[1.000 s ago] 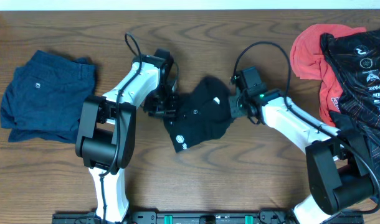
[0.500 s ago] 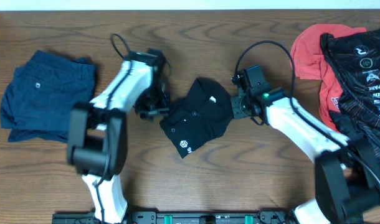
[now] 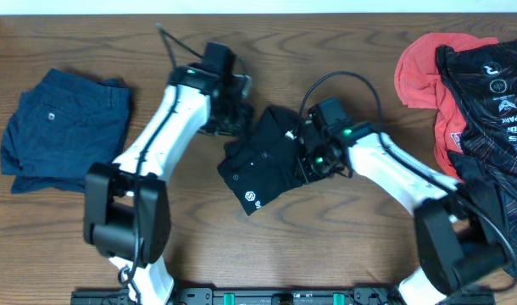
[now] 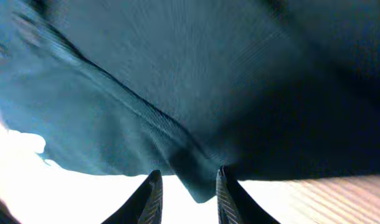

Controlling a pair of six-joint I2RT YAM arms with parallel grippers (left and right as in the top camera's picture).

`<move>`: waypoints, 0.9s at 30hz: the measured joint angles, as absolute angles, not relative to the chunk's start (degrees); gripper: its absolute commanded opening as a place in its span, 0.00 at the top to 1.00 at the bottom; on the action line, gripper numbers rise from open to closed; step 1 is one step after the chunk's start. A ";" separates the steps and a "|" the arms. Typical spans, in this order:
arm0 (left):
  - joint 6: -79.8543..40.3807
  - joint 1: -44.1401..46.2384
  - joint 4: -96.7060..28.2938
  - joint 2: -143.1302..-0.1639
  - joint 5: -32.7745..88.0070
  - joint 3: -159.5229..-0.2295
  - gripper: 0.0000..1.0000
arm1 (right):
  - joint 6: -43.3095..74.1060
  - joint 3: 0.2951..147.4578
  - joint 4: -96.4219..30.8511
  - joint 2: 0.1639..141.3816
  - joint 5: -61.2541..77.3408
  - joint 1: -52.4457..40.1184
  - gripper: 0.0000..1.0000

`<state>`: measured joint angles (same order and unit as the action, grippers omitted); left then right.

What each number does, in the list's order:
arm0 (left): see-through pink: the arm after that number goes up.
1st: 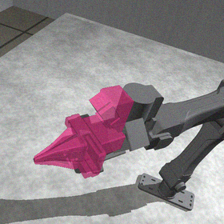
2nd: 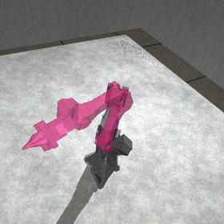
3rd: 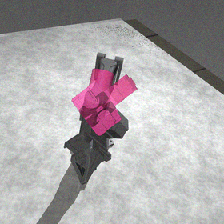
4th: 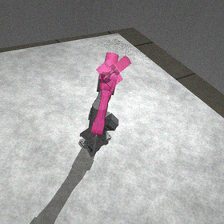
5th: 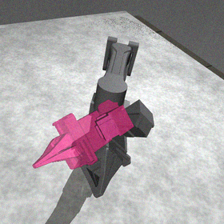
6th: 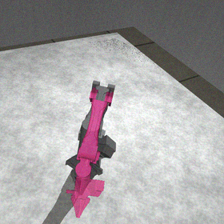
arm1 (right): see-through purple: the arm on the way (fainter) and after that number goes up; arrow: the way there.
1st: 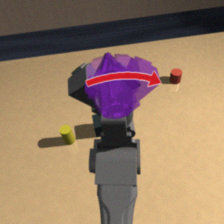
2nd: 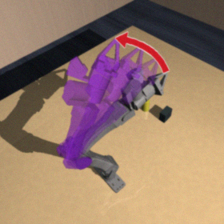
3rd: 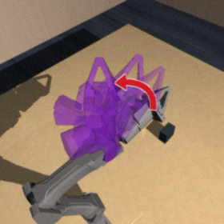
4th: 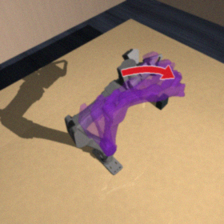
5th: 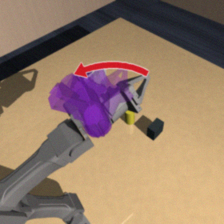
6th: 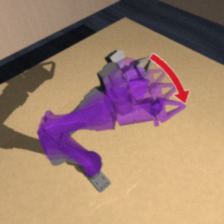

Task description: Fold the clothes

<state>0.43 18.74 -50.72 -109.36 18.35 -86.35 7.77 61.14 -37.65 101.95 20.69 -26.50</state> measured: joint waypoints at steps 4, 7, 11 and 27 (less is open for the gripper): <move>3.81 20.62 -50.68 -112.25 19.20 -86.35 0.37 | 7.57 60.90 -36.93 105.25 20.78 -26.46 0.75; 5.56 20.97 -50.50 -114.87 19.09 -86.32 0.37 | 7.62 60.77 -35.11 105.75 19.18 -26.37 0.74; 6.46 20.88 -49.39 -118.63 16.64 -86.32 0.38 | 8.01 60.71 -29.80 105.75 15.68 -25.56 0.71; -6.17 19.51 -51.92 -119.79 13.21 -86.52 0.40 | 8.05 60.64 -15.14 105.75 7.84 -23.46 0.59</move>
<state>-6.17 19.51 -51.92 -119.79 13.21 -86.52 8.05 60.64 -15.14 105.75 7.84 -23.46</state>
